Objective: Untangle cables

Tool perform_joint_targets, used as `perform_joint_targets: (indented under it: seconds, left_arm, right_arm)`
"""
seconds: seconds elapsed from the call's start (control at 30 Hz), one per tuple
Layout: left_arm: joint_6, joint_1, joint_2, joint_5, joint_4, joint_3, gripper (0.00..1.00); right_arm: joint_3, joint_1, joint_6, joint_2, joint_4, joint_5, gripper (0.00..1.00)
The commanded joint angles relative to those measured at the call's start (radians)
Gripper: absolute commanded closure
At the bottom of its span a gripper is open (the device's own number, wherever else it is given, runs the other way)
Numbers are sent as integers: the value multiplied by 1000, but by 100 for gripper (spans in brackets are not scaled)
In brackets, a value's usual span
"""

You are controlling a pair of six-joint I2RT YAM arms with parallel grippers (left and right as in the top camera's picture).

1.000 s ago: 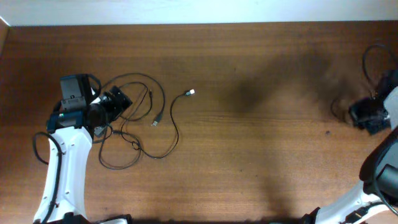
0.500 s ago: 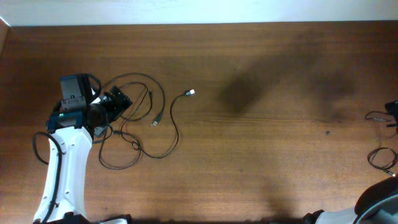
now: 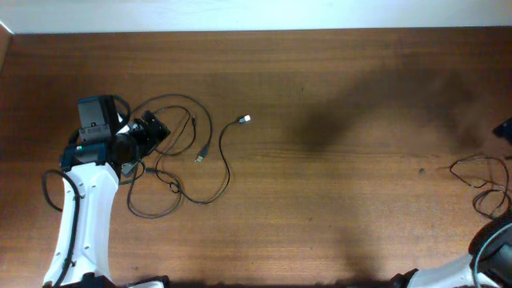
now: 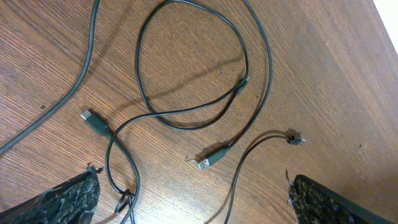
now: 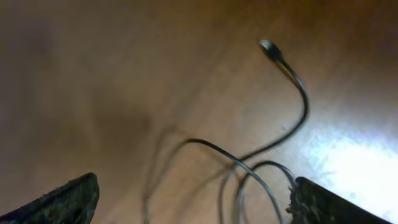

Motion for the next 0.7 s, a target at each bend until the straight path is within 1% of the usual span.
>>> perform_joint_targets:
  seconds: [0.0,0.07,0.1,0.17,0.2,0.27,0.37,0.43,0.5,0.53,0.57,0.6,0.63,0.67]
  left_arm:
    - [5,0,0,-7,2,0,1]
    - [5,0,0,-7,2,0,1]
    - [5,0,0,-7,2,0,1]
    - [5,0,0,-7,2,0,1]
    - [5,0,0,-7,2,0,1]
    - [4,0,0,-6,2,0,1]
    - [6,8,-3,-5,20,6,1]
    - [9,104,-45,11,-140,89,1]
    - [8,285,-138,16,-347,189,1]
    - [8,369,-202,16,-452,193,1]
    - [8,402,-244,21,-580,193,1]
    - [8,398,-268,40,-676,191,1]
    - [6,381,-300,94,-745,164,1]
    - [-52,359,-341,131,-756,104,1]
  right_arm:
    - [24,21,-106,-42,5,-344,0]
    - [24,108,-117,-43,-37,-511,0]
    - [24,214,-117,-43,-97,-591,0]
    - [24,414,-126,-43,-189,-577,0]
    - [24,544,-124,-43,-237,-552,0]
    - [21,731,-124,-43,-326,-555,0]
    - [21,914,-124,-43,-365,-556,1]
    - [21,1006,-124,-43,-377,-556,1]
    - [21,1094,-124,-43,-360,-528,1]
    - [21,1133,-99,-43,-322,-500,2]
    - [21,1149,-53,-43,-304,-475,1]
    - [21,1151,-17,-43,-298,-444,1]
    - [21,1150,-18,-43,-299,-413,1]
    - [21,1149,-19,-43,-299,-366,2]
